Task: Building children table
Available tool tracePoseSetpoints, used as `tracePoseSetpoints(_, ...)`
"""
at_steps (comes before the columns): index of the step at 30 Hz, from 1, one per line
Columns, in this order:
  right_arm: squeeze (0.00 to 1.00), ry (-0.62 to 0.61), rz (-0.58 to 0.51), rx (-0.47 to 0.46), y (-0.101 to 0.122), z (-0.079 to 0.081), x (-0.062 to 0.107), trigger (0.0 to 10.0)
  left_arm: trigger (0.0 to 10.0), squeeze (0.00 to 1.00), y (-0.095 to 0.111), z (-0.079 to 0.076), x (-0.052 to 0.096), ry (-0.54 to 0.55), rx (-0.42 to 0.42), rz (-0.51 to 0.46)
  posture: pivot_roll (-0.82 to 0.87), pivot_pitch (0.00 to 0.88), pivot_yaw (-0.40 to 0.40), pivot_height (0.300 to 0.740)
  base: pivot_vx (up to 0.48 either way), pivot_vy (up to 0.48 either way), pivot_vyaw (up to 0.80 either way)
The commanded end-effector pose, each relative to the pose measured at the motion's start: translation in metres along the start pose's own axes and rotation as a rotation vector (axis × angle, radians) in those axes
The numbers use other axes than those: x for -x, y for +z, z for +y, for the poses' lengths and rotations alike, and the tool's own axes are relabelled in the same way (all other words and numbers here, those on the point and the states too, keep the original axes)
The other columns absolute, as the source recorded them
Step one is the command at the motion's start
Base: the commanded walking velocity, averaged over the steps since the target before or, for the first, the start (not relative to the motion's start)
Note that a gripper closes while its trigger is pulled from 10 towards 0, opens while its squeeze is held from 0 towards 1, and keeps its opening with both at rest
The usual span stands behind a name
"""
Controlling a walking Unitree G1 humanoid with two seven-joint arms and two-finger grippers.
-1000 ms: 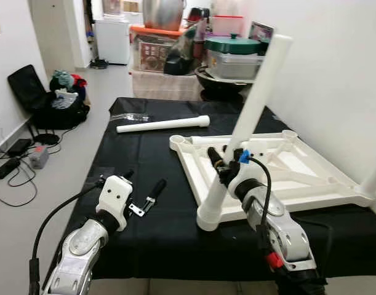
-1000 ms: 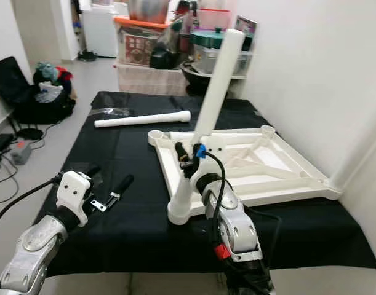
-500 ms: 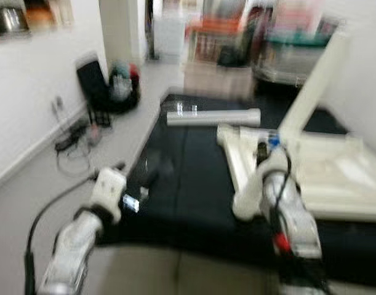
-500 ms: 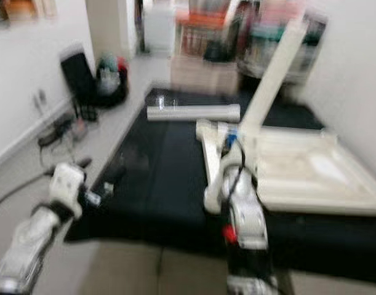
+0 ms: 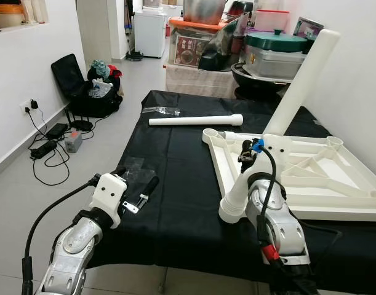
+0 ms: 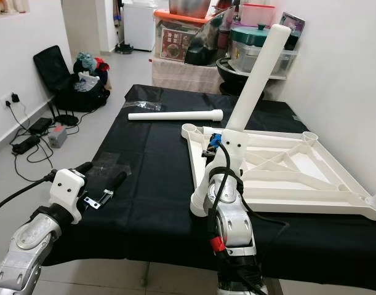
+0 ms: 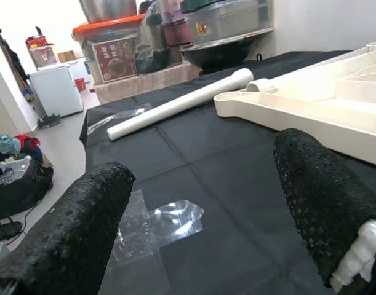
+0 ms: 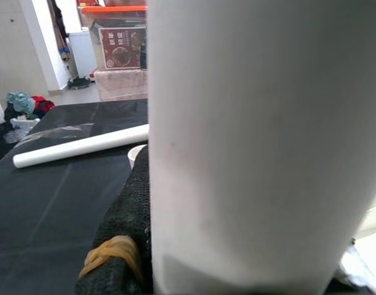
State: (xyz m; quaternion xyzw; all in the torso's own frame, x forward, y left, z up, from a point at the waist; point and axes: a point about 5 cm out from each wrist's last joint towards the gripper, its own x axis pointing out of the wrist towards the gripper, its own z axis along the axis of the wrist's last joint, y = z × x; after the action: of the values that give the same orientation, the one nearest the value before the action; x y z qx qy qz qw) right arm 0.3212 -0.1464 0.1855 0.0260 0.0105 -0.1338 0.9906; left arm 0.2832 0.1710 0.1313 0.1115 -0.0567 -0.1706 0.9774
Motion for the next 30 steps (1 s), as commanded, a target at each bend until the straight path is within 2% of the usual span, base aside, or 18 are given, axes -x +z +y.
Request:
tracePoseSetpoints(1,0.00,-0.154,0.303,0.243,-0.063,-0.030,0.002,10.0,10.0,0.00,-0.002,-0.001,-0.001,0.000,0.000,0.004,0.11,0.000,-0.116,0.740,0.000,0.000,0.00)
tracePoseSetpoints(6,0.00,-0.152,0.300,0.261,-0.063,-0.029,0.001,10.0,10.0,0.00,-0.003,0.000,-0.001,0.003,0.000,0.005,0.11,0.000,-0.118,0.740,0.000,0.000,0.00)
tracePoseSetpoints(9,0.00,-0.039,0.249,0.204,-0.058,-0.023,0.001,10.0,10.0,0.00,-0.003,-0.001,-0.001,0.005,0.001,0.007,0.10,0.000,-0.119,0.740,0.000,0.000,0.00)
tracePoseSetpoints(13,0.00,0.021,0.219,0.220,-0.054,-0.019,0.001,10.0,10.0,0.00,-0.003,-0.001,-0.001,0.003,0.003,0.007,0.10,0.000,-0.117,0.740,0.000,0.000,0.00)
tracePoseSetpoints(23,0.00,0.050,0.232,0.223,-0.054,-0.016,0.001,10.0,10.0,0.00,-0.004,-0.002,-0.002,-0.001,0.002,0.009,0.10,0.000,-0.117,0.740,0.000,0.000,0.00)
tracePoseSetpoints(30,0.00,0.084,0.214,0.189,-0.050,-0.012,0.002,10.0,10.0,0.00,-0.004,-0.002,-0.003,-0.001,0.002,0.009,0.09,0.000,-0.113,0.740,0.000,0.000,0.00)
